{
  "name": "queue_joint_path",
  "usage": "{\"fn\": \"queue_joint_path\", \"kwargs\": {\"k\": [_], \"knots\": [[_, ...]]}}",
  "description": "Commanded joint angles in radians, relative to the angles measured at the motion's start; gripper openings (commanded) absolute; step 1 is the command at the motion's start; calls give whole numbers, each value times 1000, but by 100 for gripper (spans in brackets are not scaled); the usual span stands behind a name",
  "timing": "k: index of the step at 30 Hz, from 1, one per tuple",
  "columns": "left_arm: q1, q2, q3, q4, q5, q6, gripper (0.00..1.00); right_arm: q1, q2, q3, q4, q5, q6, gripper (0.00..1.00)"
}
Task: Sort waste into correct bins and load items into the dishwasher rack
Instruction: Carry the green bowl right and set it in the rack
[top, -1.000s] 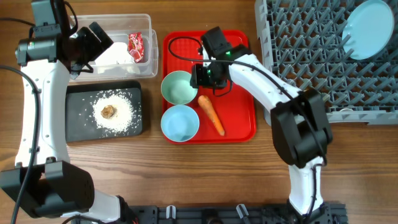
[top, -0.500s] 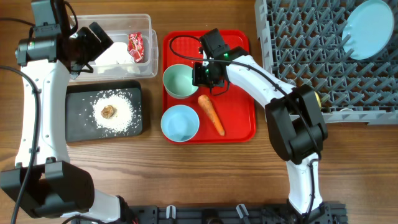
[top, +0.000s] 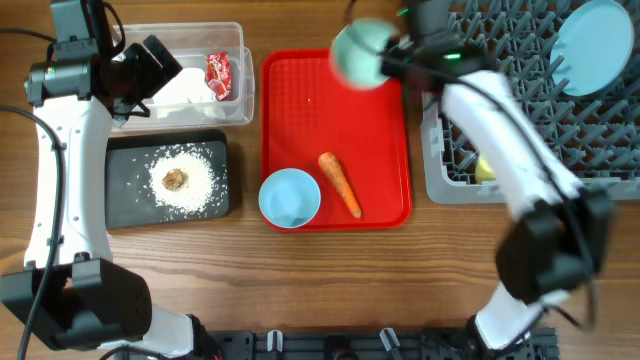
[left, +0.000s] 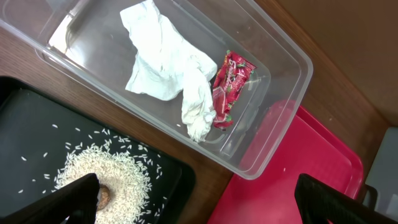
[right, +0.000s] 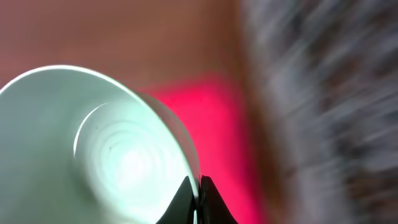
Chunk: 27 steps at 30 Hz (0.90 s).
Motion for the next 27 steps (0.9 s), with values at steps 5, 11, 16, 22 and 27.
{"fn": "queue_joint_path", "kwargs": {"k": [5,11,16,22,27], "knots": [[5,-6,7,0,8,7,100,-94,-26,22,211,598,-325,4],[5,-6,7,0,8,7,100,-145,62,22,457,713,-689,4],[5,-6,7,0,8,7,100,-159,153,22,600,748,-978,4],[5,-6,7,0,8,7,100,-160,261,22,690,803,-1160,4],[5,-6,7,0,8,7,100,-160,324,21,690,889,-1180,4]]}}
